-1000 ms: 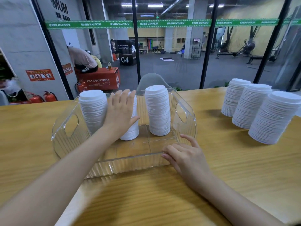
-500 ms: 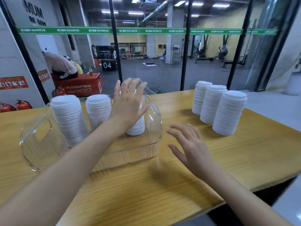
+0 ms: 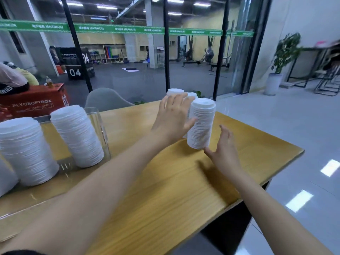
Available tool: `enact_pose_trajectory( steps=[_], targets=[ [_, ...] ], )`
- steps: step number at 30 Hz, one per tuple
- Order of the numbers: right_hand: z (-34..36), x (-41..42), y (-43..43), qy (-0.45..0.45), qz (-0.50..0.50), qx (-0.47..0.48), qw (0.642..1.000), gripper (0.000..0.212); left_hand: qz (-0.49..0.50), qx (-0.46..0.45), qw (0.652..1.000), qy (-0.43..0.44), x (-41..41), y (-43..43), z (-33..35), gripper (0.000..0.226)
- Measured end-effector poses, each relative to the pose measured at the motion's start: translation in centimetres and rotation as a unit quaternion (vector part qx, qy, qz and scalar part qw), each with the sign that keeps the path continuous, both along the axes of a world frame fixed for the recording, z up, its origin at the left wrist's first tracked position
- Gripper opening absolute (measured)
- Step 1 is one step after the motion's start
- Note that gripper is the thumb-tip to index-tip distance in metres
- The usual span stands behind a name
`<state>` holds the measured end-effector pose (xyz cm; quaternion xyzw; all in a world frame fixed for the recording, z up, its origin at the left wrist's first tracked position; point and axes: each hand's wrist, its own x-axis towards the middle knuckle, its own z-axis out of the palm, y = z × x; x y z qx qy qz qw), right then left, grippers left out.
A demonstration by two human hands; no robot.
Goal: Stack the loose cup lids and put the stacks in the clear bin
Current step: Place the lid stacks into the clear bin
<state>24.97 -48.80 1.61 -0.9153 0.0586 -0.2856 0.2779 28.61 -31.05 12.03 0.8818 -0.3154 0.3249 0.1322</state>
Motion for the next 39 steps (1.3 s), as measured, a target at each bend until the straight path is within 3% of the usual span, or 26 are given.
enact_pose_trajectory(
  steps=[4,11,18,26,39],
  targets=[
    [-0.8,3.3,-0.1,0.064,0.013,0.055,0.996,0.110,-0.038,0.022,0.998,0.055,2.9,-2.7,-0.6,0.060],
    [-1.3,6.3,0.6,0.066,0.028,0.120,0.990,0.137,-0.076,0.004,0.993,0.086,5.7,-3.6,-2.3,0.057],
    [-1.6,6.7,1.0,0.019,0.042,0.186,0.981,0.134,-0.090,-0.022,0.994,0.062,6.0,-3.7,-2.6,0.051],
    [0.4,3.3,3.4,0.003,0.102,0.187,0.977,0.124,-0.097,-0.031,0.993,0.055,3.6,-1.2,-1.6,0.050],
    [8.7,-3.6,12.6,-0.037,0.235,0.153,0.959,0.118,-0.007,-0.020,0.999,-0.026,-5.5,9.5,6.2,0.057]
  ],
)
